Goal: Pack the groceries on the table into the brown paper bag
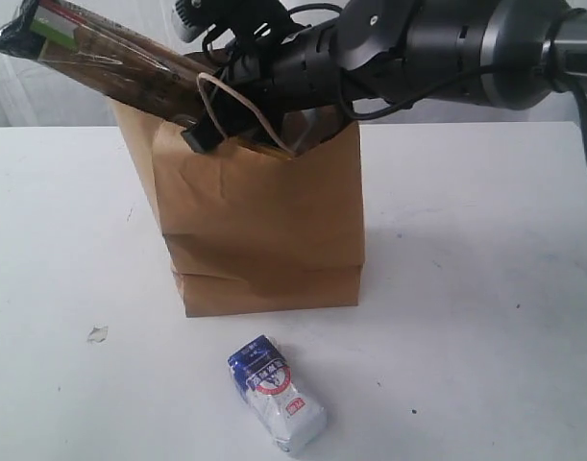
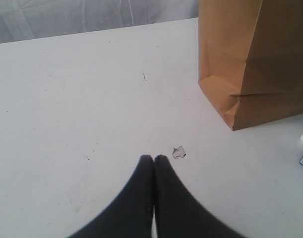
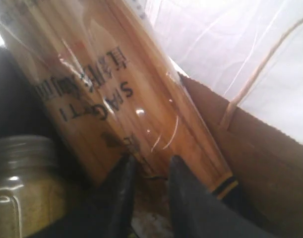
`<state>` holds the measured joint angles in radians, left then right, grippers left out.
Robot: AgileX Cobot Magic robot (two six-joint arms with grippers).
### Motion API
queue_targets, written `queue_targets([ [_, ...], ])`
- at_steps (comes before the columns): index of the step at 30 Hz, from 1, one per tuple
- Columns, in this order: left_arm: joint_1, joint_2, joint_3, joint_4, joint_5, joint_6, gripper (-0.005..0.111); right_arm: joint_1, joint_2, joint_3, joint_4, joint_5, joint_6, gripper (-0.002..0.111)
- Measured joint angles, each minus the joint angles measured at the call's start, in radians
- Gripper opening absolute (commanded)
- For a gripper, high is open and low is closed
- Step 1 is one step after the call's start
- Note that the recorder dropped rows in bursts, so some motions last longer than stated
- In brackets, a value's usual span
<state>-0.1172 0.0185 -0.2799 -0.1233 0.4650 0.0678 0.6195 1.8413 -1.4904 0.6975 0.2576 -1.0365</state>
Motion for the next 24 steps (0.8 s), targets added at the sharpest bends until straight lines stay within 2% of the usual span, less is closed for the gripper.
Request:
queue_targets([
  [24, 0.0, 0.0, 0.0, 0.0, 0.0, 0.0, 0.0, -0.002, -0.155, 0.009, -0.015, -0.051, 0.003, 0.023],
])
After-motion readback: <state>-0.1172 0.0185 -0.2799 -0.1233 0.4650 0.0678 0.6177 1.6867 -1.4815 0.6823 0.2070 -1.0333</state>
